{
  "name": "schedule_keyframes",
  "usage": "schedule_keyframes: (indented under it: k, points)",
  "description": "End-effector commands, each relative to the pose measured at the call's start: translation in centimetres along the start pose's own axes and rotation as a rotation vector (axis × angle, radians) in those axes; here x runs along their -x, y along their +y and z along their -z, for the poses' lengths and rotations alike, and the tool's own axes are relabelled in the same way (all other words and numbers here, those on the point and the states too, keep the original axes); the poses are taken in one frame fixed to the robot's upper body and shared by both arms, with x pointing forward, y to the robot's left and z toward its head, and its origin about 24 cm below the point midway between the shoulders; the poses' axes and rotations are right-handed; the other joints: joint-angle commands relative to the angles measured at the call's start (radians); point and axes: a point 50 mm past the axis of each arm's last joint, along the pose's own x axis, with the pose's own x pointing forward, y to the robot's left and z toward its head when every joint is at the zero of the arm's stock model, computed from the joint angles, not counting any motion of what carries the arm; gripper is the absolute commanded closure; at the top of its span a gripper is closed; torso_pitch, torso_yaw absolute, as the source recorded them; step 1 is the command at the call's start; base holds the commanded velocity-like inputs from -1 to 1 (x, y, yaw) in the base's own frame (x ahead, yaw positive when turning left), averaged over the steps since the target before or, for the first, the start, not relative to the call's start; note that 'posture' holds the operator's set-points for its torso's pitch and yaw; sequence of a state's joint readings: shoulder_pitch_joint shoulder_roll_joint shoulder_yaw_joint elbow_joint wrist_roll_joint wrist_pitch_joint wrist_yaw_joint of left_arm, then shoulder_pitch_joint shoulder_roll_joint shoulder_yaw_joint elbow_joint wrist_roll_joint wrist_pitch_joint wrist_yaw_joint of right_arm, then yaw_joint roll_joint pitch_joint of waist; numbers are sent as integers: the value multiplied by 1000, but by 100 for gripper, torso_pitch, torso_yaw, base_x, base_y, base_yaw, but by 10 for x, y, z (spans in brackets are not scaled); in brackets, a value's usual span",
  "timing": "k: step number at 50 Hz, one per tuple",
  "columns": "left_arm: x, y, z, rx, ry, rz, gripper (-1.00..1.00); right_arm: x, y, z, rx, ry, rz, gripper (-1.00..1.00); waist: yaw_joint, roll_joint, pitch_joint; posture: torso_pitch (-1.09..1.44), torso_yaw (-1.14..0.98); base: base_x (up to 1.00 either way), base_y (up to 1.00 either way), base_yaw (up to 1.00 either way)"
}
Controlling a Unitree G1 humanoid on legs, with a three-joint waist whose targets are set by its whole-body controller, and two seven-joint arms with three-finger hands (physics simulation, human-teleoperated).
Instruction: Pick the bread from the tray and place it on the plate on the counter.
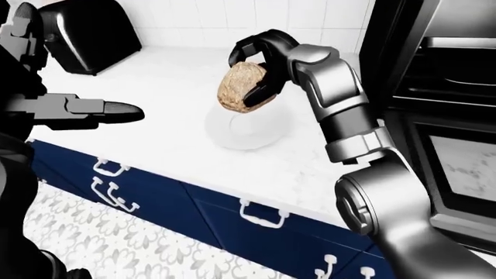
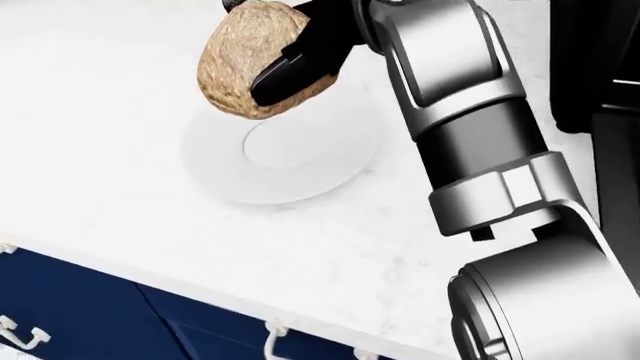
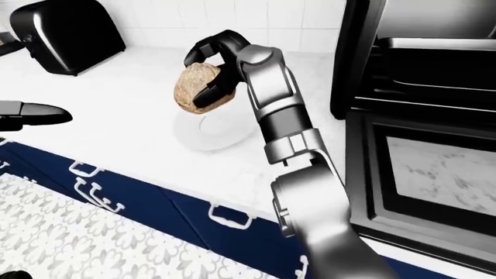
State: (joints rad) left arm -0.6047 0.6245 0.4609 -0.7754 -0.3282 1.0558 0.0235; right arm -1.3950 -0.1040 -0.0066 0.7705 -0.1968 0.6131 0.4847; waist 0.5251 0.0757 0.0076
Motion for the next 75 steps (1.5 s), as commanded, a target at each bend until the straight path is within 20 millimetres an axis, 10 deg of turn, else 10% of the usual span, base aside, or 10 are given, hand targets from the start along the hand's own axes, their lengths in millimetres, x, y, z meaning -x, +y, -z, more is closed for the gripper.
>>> schedule_keyframes:
  k: [1, 54, 60, 75]
  points:
    - [0, 4, -10, -10, -60, -28, -100, 7, -2, -24, 39, -90, 23, 100, 1, 3, -27, 0, 48, 0, 0, 0]
    - [1, 5, -9, -21, -57, -33, -100, -8, -7, 22, 112, 13, 161, 100, 28, -6, -38, 0, 48, 0, 0, 0]
    - [0, 5, -10, -22, -60, -33, -100, -7, -11, 25, 109, 28, 184, 25, 29, -7, -39, 0, 48, 0, 0, 0]
    - [0, 7, -17, -25, -70, -35, -100, -6, -11, 27, 110, 45, 188, -15, 30, -7, -38, 0, 48, 0, 0, 0]
